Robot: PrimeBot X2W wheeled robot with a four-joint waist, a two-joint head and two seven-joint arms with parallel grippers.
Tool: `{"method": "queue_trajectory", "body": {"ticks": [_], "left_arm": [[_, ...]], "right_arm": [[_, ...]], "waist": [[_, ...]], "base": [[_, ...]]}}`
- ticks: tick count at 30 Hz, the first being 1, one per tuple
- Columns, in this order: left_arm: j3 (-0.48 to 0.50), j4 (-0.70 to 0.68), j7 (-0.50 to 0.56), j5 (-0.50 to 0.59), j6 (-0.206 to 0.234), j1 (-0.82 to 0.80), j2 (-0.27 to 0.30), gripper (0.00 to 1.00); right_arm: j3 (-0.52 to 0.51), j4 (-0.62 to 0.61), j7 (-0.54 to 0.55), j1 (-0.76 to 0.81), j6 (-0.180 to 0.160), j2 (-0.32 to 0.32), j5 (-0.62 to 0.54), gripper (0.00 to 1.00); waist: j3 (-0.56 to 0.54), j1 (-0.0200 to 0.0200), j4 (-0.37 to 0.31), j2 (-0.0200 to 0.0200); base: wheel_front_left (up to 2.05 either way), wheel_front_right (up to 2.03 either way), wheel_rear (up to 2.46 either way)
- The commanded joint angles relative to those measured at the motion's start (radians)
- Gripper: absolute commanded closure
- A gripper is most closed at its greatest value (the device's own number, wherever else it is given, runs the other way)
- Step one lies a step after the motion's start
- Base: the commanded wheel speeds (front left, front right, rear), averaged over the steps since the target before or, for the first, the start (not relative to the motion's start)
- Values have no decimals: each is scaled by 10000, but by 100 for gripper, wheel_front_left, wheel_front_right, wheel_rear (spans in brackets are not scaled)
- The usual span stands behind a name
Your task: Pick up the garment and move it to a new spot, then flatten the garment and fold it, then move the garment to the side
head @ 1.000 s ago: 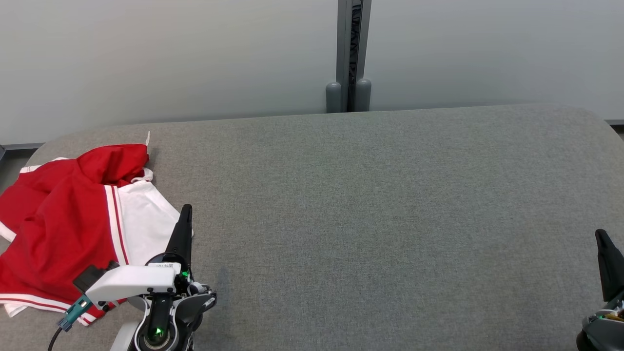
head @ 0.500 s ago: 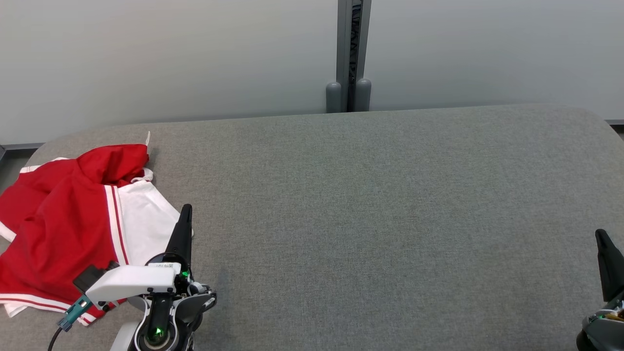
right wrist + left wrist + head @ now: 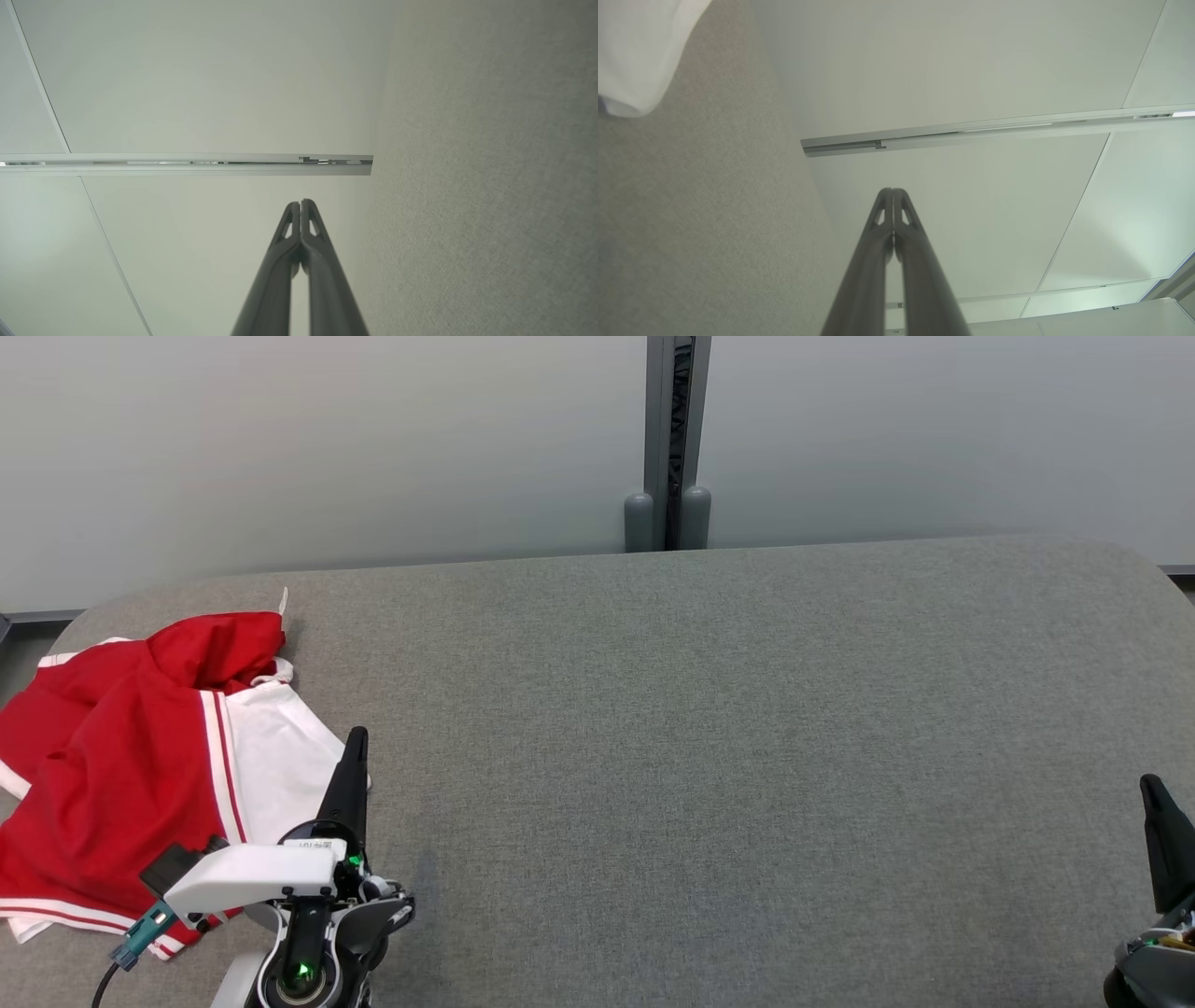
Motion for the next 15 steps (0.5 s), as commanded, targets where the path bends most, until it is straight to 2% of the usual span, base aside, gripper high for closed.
{"method": "queue_trajectory", "body": {"ticks": [1, 15], "left_arm": [[3, 1, 38, -16, -36, -210, 51, 100], [3, 1, 38, -16, -36, -210, 51, 100]], "right_arm": [[-27, 34, 42, -126, 4, -40, -22, 100], [-26, 34, 41, -123, 4, -40, -21, 100]], "waist": [[0, 0, 0, 0], [0, 0, 0, 0]], "base": [[0, 0, 0], [0, 0, 0]]}}
